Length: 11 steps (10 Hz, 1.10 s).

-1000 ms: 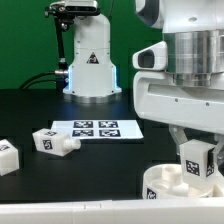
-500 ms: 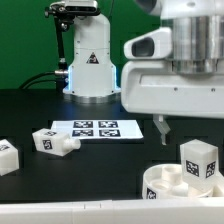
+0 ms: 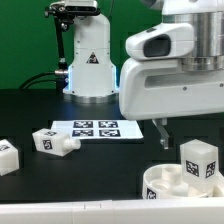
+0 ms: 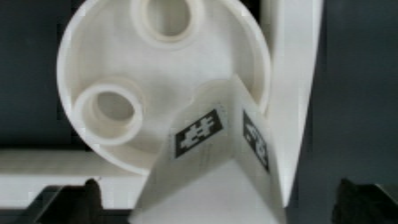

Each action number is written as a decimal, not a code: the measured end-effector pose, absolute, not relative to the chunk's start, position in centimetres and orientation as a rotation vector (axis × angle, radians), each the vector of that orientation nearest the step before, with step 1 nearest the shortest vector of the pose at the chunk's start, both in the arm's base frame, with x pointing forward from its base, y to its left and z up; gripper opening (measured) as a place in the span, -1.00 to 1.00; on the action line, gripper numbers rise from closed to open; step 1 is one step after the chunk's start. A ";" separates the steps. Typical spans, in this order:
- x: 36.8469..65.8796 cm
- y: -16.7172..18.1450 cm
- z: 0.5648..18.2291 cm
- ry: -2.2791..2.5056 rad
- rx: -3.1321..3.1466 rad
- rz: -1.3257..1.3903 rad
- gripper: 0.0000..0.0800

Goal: Assemble stool

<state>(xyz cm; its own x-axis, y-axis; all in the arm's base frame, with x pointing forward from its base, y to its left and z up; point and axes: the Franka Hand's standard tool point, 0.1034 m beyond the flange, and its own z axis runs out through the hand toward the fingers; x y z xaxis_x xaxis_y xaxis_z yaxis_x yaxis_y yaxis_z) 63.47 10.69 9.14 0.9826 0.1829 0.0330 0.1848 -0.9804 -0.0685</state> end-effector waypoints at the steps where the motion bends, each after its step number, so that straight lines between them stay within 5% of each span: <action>1: 63.4 11.2 9.2 -0.570 -3.033 -0.044 0.62; 11: 63.6 11.2 8.9 -2.071 -2.408 -0.017 0.62</action>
Offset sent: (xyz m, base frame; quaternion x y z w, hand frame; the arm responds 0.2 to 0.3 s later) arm 0.0000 0.0000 0.0000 0.0000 0.0000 -0.1938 0.9810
